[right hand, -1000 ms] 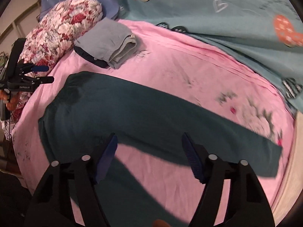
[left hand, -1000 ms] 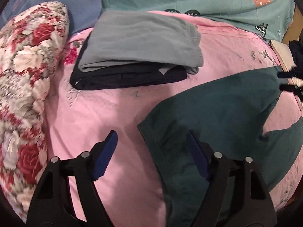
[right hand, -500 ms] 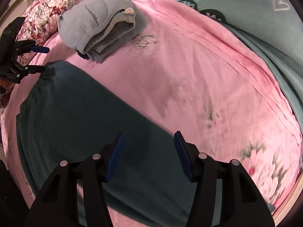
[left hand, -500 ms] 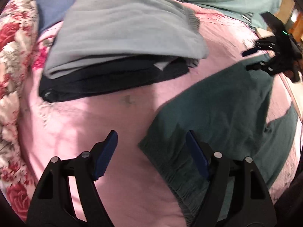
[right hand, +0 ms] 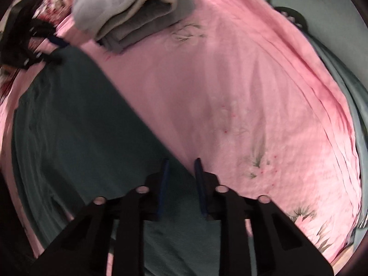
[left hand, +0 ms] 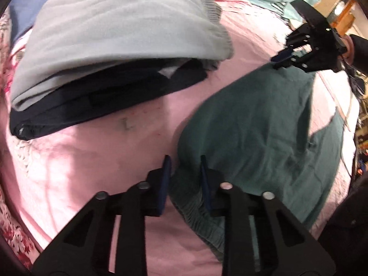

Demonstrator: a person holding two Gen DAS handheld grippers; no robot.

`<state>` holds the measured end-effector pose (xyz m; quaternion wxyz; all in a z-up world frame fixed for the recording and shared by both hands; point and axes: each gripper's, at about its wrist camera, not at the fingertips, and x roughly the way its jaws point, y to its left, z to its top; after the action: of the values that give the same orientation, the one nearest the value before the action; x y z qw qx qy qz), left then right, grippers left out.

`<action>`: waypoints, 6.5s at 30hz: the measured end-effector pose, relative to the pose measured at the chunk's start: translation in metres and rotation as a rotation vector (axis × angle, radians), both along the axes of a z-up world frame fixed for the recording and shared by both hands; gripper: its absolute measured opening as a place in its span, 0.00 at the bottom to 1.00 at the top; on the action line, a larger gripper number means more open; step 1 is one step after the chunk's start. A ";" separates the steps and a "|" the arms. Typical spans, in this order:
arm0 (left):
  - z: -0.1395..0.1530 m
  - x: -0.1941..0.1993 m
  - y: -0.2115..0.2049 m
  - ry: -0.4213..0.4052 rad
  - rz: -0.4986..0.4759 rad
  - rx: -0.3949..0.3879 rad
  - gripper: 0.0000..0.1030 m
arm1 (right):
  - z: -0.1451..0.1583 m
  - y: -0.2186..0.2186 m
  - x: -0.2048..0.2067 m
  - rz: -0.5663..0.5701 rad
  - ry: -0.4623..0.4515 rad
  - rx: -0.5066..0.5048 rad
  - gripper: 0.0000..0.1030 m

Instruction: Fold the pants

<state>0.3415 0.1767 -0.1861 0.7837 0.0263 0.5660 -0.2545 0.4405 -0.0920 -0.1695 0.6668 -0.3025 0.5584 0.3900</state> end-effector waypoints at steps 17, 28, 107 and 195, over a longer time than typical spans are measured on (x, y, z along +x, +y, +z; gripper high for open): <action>0.066 -0.052 0.004 -0.156 -0.026 0.023 0.15 | 0.063 -0.008 -0.076 0.041 -0.065 0.025 0.01; 0.077 -0.174 -0.013 -0.153 -0.006 0.023 0.15 | 0.081 -0.025 -0.227 0.082 -0.040 0.050 0.01; 0.053 -0.169 -0.119 -0.111 0.189 0.053 0.69 | -0.014 -0.288 -0.073 -1.746 -0.314 0.178 0.52; 0.106 -0.220 -0.288 -0.256 0.083 0.201 0.83 | -0.027 -0.488 -0.363 -1.693 0.012 0.603 0.12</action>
<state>0.1210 -0.1117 -0.0797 0.8526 0.1134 0.4847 -0.1587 0.0776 -0.5799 -0.1963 0.7792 0.4005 0.4716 -0.1004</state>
